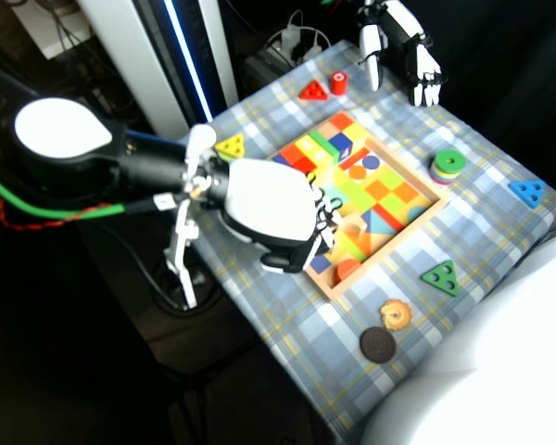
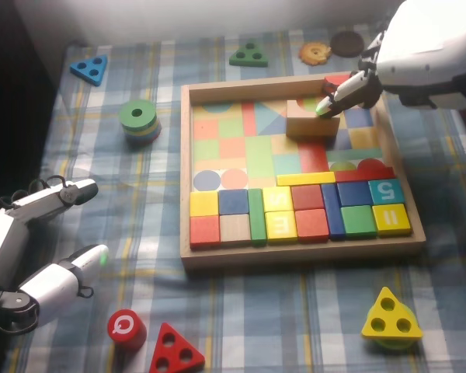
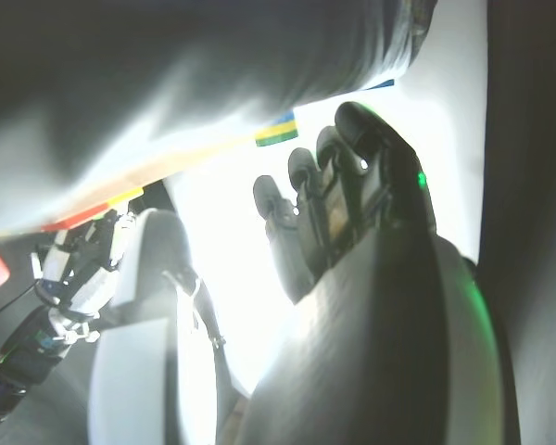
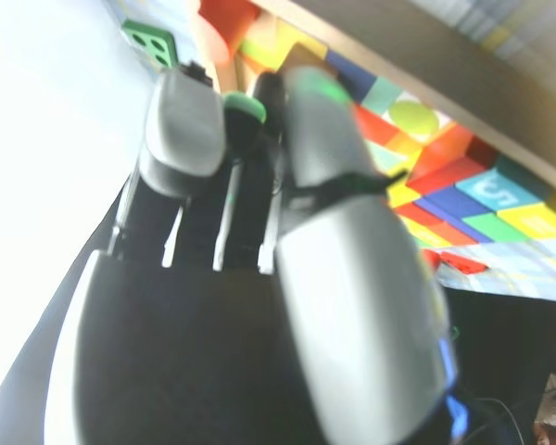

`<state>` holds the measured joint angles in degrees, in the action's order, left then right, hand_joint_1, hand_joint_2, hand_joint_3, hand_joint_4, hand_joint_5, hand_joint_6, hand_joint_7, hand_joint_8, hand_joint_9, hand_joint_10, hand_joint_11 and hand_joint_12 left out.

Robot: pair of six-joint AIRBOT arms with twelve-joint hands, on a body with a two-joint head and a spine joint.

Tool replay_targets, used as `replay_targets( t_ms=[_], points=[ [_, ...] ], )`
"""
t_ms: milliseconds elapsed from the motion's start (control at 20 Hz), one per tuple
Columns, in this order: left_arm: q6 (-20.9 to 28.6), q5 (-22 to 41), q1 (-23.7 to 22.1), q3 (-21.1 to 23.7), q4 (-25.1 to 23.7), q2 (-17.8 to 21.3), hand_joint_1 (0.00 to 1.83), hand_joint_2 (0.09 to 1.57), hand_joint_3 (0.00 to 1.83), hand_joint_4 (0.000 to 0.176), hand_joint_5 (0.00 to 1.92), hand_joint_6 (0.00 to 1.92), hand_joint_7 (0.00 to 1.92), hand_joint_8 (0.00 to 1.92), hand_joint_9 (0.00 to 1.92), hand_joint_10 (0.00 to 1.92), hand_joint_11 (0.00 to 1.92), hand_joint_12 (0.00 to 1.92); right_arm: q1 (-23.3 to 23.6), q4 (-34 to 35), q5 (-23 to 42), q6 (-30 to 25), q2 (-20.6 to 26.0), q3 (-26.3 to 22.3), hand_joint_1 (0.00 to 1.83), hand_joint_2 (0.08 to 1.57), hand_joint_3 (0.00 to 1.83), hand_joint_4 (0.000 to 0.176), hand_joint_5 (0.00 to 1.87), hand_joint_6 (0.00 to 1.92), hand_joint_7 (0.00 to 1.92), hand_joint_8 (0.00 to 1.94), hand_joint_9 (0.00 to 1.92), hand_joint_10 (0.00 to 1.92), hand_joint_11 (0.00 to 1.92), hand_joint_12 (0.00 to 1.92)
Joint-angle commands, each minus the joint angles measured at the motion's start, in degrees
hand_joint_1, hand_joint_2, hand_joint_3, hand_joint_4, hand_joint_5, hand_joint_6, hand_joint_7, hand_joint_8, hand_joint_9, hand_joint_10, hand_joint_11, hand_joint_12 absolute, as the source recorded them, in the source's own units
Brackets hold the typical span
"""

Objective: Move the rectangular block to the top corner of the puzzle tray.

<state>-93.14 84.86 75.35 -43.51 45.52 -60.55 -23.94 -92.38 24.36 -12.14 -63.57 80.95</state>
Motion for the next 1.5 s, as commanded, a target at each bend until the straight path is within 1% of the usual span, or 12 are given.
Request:
replay_targets(
  t_ms=[0,200,250,350,450,650,750,900,950,1000,1150,1450],
  points=[
    [0.5,6.44,-0.36,-0.03,-2.52,0.18,1.03,1.19,0.0,0.028,0.6,0.0,0.44,0.0,0.3,0.01,0.0,0.78,0.07,1.58,0.15,0.29,-0.15,0.2,1.39,1.24,0.02,0.099,0.48,0.0,0.75,1.64,1.29,1.92,1.34,1.92],
    [0.51,6.42,-0.36,-0.04,-2.52,0.18,1.04,1.19,0.0,0.027,0.59,0.0,0.42,0.0,0.29,0.01,0.0,0.75,-0.01,1.22,0.09,0.29,-0.14,0.64,1.58,1.19,0.0,0.105,0.5,0.0,0.96,1.94,1.35,1.92,1.41,1.92],
    [0.51,6.4,-0.36,-0.06,-2.52,0.18,1.03,1.2,0.0,0.034,0.58,0.0,0.42,0.0,0.28,0.0,0.0,0.7,-0.01,1.11,0.08,0.29,-0.14,0.76,1.56,1.2,0.0,0.135,0.5,0.0,0.95,1.94,1.32,1.92,1.37,1.92],
    [0.51,6.34,-0.36,-0.06,-2.52,0.2,1.02,1.2,0.0,0.04,0.58,0.0,0.41,0.0,0.27,0.01,0.0,0.63,-0.01,0.89,0.08,0.29,-0.09,0.78,1.59,1.19,0.0,0.087,0.52,0.01,0.97,1.94,1.32,1.92,1.39,1.92],
    [0.51,6.18,-0.36,-0.07,-2.52,0.19,1.02,1.19,0.0,0.025,0.6,0.0,0.43,0.0,0.29,0.02,0.0,0.77,-0.01,0.66,0.07,0.29,-0.06,0.61,1.56,1.21,0.0,0.085,0.49,0.0,0.89,1.94,1.26,1.92,1.33,1.92],
    [0.51,6.01,-0.36,-0.1,-2.53,0.18,1.02,1.19,0.0,0.041,0.6,0.0,0.44,0.0,0.29,0.01,0.0,0.83,0.0,0.62,-0.32,0.28,0.22,0.32,1.62,1.17,0.0,0.029,0.54,0.01,1.0,1.94,1.33,1.92,1.4,1.92],
    [0.51,5.95,-0.36,-0.07,-2.52,0.18,1.03,1.19,0.0,0.031,0.6,0.0,0.43,0.0,0.29,0.01,0.0,0.83,0.0,0.52,-0.5,0.28,0.54,0.25,1.57,1.21,0.01,0.075,0.52,0.0,1.12,1.94,1.41,1.92,1.47,1.92],
    [0.51,5.91,-0.36,-0.06,-2.51,0.18,1.03,1.19,0.0,0.036,0.58,0.0,0.42,0.0,0.29,0.01,0.0,0.83,0.01,0.17,-0.8,0.28,0.85,0.08,1.59,1.19,0.0,0.072,0.53,0.0,1.05,1.94,1.39,1.92,1.47,1.92],
    [0.52,5.89,-0.36,-0.07,-2.51,0.18,1.02,1.19,0.0,0.045,0.58,0.0,0.42,0.0,0.29,0.01,0.0,0.87,0.02,0.15,-0.84,0.28,0.94,0.05,1.38,1.24,0.03,0.08,0.51,0.01,0.76,1.65,1.34,1.92,1.41,1.92],
    [0.52,5.79,-0.36,-0.08,-2.51,0.17,1.02,1.19,0.0,0.046,0.58,0.0,0.42,0.0,0.28,0.01,0.0,0.81,0.03,0.06,-0.85,0.28,1.03,0.01,1.34,1.04,0.56,0.068,0.5,0.03,0.68,1.73,1.37,1.92,1.43,1.92],
    [0.52,5.67,-0.36,-0.08,-2.5,0.15,1.01,1.2,0.0,0.049,0.57,0.0,0.4,0.0,0.27,0.01,0.0,0.7,0.65,-0.61,-1.11,0.28,1.5,-0.44,1.62,1.1,0.16,0.027,0.54,0.0,1.0,1.94,1.37,1.92,1.44,1.92],
    [0.55,5.6,-0.36,-0.08,-2.5,0.15,0.99,1.2,0.0,0.049,0.58,0.0,0.41,0.0,0.29,0.02,0.0,0.82,0.68,-1.14,-1.92,0.28,2.67,-1.21,1.57,1.17,0.04,0.069,0.56,0.01,1.01,1.94,1.37,1.92,1.43,1.92]
  ],
)
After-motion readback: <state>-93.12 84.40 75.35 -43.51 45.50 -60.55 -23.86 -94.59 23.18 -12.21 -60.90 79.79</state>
